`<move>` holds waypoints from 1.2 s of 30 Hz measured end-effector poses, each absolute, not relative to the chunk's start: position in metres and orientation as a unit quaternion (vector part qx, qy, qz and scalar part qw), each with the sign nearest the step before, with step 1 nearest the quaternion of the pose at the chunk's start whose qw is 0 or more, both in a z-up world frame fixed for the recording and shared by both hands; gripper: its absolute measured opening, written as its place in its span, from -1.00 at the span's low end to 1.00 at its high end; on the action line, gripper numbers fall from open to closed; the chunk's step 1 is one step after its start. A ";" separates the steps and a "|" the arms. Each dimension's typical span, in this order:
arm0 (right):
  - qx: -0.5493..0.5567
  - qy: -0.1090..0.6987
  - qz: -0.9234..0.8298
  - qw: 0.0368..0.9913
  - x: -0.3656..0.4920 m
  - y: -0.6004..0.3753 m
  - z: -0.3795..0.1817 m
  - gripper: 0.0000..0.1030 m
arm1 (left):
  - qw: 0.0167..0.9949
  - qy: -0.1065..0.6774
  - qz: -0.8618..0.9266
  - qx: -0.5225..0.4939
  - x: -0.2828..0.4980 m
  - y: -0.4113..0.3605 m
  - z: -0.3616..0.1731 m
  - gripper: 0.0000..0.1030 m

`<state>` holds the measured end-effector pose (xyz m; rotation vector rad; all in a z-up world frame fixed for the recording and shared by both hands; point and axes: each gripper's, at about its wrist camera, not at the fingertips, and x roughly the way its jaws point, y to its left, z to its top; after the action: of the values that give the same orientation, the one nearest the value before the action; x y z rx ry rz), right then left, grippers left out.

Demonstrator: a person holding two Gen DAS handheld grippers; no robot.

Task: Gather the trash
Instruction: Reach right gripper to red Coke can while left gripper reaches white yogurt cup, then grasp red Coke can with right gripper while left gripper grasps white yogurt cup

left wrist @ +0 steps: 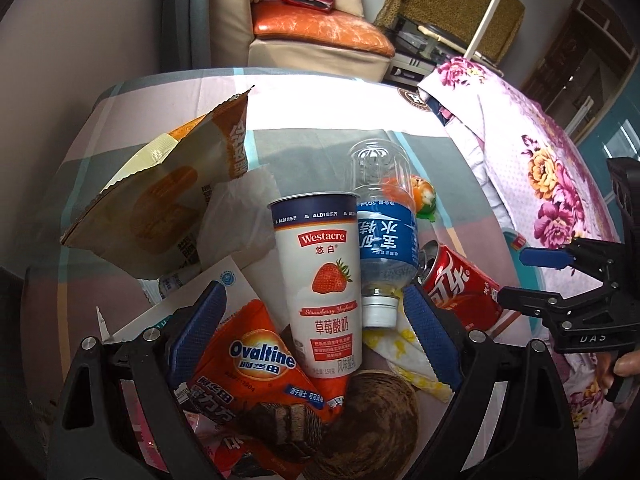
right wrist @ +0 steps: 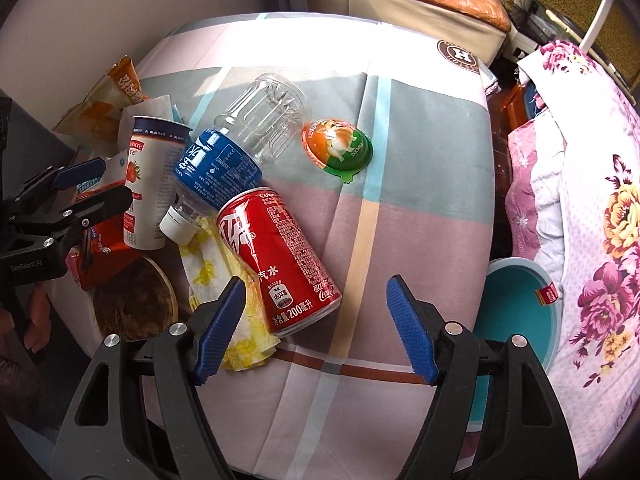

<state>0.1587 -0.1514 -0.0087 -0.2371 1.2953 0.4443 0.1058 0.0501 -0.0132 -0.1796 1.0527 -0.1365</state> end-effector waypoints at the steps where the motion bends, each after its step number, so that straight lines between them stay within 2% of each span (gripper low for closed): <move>1: -0.110 0.600 0.210 0.764 0.163 -0.149 -0.012 0.28 | 0.858 0.503 -0.064 -0.082 0.107 0.052 -0.014 0.76; 8: -0.123 0.614 0.255 0.737 0.179 -0.122 -0.031 0.28 | 0.854 0.513 -0.061 -0.070 0.113 0.056 -0.020 0.76; 10: -0.125 0.619 0.260 0.731 0.181 -0.117 -0.039 0.27 | 0.853 0.514 -0.063 -0.066 0.116 0.054 -0.022 0.67; 13: -0.119 0.630 0.265 0.720 0.181 -0.115 -0.049 0.11 | 0.853 0.515 -0.065 -0.057 0.119 0.049 -0.023 0.43; 15: -0.117 0.624 0.271 0.723 0.178 -0.117 -0.050 0.06 | 0.852 0.516 -0.070 -0.050 0.120 0.045 -0.023 0.14; 16: -0.117 0.623 0.273 0.724 0.176 -0.118 -0.050 0.01 | 0.851 0.517 -0.074 -0.049 0.120 0.043 -0.024 0.11; 21: -0.102 0.627 0.257 0.729 0.169 -0.138 -0.049 -0.07 | 0.842 0.533 -0.076 -0.041 0.126 0.031 -0.035 0.10; 36: -0.078 0.639 0.237 0.728 0.168 -0.145 -0.067 -0.10 | 0.828 0.556 -0.065 -0.039 0.139 0.019 -0.059 0.12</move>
<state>0.1684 -0.1455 -0.0674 -0.1715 1.4072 0.5215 0.1388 0.0190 -0.0589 -0.0834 1.1811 -0.1385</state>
